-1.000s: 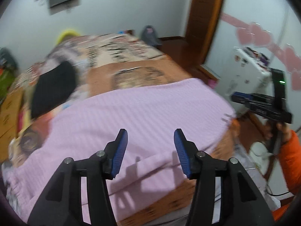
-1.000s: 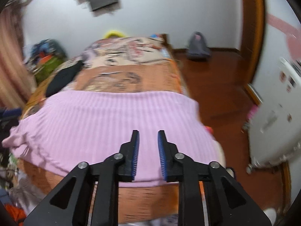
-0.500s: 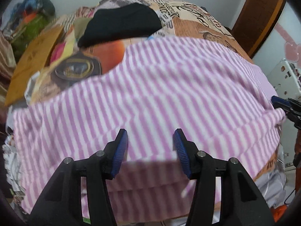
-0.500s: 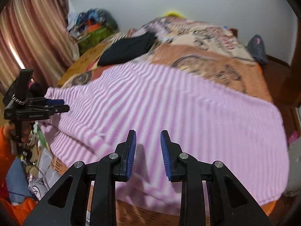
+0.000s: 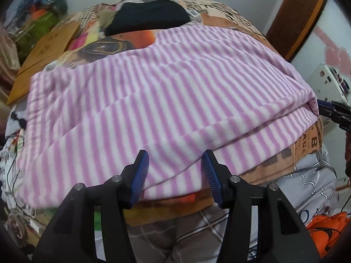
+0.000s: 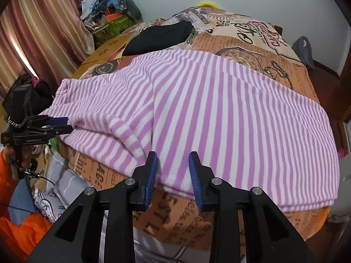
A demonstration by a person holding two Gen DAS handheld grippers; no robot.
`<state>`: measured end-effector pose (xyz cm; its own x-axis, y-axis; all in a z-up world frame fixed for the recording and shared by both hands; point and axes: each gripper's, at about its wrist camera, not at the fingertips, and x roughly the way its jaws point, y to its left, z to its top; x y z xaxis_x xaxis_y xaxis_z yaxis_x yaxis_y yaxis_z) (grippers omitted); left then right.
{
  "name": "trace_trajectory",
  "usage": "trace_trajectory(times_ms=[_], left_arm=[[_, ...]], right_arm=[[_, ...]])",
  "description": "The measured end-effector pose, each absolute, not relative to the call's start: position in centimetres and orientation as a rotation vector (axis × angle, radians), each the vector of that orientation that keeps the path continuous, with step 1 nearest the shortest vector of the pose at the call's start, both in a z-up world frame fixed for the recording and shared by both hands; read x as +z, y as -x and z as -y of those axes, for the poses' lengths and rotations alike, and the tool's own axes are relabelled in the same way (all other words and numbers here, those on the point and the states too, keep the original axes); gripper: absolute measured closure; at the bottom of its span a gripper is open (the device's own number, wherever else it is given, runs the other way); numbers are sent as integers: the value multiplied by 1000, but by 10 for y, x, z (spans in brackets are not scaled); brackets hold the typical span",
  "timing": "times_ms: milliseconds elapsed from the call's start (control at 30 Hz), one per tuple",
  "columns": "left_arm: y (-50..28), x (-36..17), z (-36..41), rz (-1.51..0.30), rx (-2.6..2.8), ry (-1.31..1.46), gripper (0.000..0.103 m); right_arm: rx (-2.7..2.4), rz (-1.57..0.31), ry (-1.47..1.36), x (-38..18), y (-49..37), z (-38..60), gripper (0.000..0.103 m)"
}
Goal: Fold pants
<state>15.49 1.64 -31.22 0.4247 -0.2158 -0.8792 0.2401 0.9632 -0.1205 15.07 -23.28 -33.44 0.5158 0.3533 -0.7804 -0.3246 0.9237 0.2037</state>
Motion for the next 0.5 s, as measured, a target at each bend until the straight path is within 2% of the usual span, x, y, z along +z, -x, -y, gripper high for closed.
trace_trajectory(times_ms=[200, 300, 367, 500], left_arm=[[-149, -270, -60, -979, -194, 61, 51], [-159, -248, -87, -918, -122, 68, 44], [-170, -242, -105, -898, -77, 70, 42], [-199, -251, -142, -919, -15, 89, 42]], right_arm=[[407, -933, -14, -318, -154, 227, 76], [418, -894, 2, -302, -165, 221, 70], [428, -862, 16, -292, -177, 215, 65], [450, -822, 62, -276, -215, 191, 64]])
